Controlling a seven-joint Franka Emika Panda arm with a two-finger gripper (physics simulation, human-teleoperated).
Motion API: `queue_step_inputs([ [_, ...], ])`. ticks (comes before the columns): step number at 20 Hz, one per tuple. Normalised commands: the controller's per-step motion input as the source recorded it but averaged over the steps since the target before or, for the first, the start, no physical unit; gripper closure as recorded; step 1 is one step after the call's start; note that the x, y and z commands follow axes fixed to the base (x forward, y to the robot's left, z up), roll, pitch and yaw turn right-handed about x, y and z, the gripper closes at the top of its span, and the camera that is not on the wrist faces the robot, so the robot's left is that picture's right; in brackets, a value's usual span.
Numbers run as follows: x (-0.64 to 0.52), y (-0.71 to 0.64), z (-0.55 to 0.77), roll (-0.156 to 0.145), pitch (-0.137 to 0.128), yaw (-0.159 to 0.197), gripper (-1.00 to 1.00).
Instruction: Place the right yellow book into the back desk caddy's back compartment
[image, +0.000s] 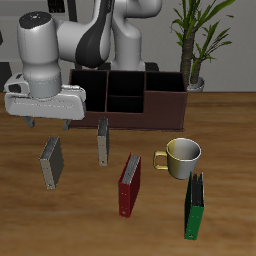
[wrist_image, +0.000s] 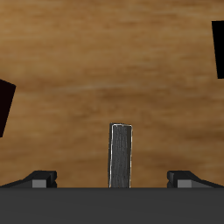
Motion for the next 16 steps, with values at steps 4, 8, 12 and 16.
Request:
queue_step_inputs([
  [4, 0.06, 0.02, -0.16, -0.006, 0.002, 0.007, -1.0],
  [8, 0.03, -0.02, -0.27, 0.004, 0.005, -0.008, -1.0],
  [12, 0.01, -0.07, -0.24, -0.008, 0.015, 0.0, -1.0],
  [16, 0.01, -0.1, -0.16, -0.021, 0.005, -0.019, -1.0],
])
